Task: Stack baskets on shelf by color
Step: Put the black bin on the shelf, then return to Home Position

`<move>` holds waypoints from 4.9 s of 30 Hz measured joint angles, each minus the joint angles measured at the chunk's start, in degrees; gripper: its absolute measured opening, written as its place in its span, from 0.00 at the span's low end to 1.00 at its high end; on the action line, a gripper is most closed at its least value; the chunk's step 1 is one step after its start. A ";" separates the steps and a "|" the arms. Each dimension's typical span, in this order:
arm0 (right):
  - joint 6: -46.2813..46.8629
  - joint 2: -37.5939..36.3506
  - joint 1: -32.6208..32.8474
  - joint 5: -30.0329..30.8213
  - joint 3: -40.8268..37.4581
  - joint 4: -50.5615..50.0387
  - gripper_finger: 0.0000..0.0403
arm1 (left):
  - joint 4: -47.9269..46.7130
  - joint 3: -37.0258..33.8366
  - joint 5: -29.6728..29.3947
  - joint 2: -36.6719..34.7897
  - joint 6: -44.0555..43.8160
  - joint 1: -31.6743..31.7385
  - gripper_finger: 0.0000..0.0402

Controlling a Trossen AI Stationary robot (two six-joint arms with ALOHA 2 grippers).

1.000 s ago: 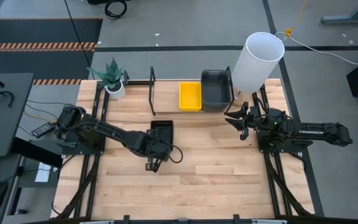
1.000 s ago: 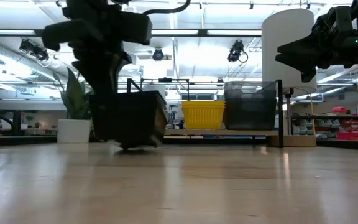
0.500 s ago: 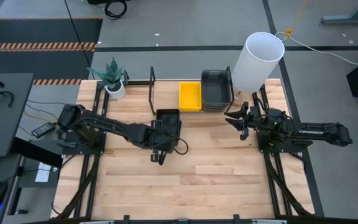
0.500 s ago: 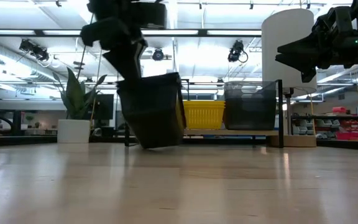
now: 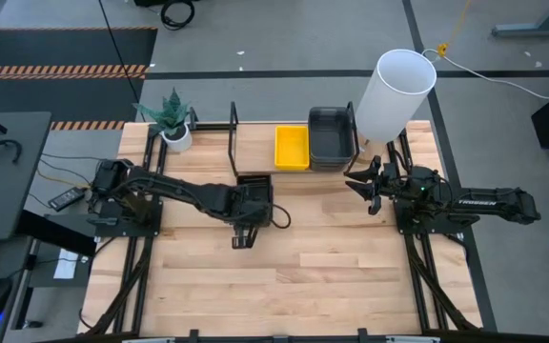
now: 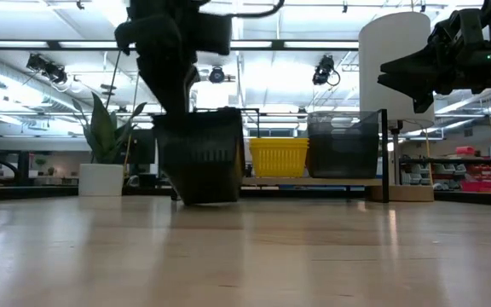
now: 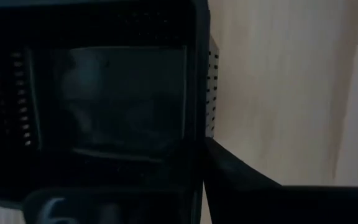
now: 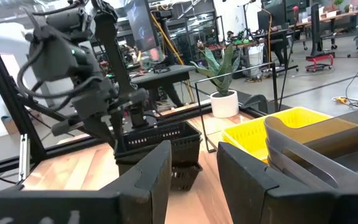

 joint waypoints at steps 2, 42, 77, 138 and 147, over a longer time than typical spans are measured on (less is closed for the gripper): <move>0.02 0.00 0.01 0.02 0.00 0.00 0.34 | 0.44 -0.87 0.70 0.61 -0.51 -0.06 0.09; 0.02 0.00 0.02 0.02 0.00 1.77 0.34 | 12.28 -4.84 -1.48 10.68 -0.97 -2.59 0.31; 0.02 0.00 0.00 0.02 0.00 2.47 0.34 | 2.30 0.93 -6.67 1.30 8.15 5.01 0.03; 0.00 0.00 0.01 0.02 0.00 2.51 0.34 | 33.88 -26.50 9.23 -24.72 17.37 25.10 0.28; 0.01 0.00 0.00 0.02 0.00 2.51 0.34 | 47.32 -41.72 9.22 -41.93 12.42 20.86 0.16</move>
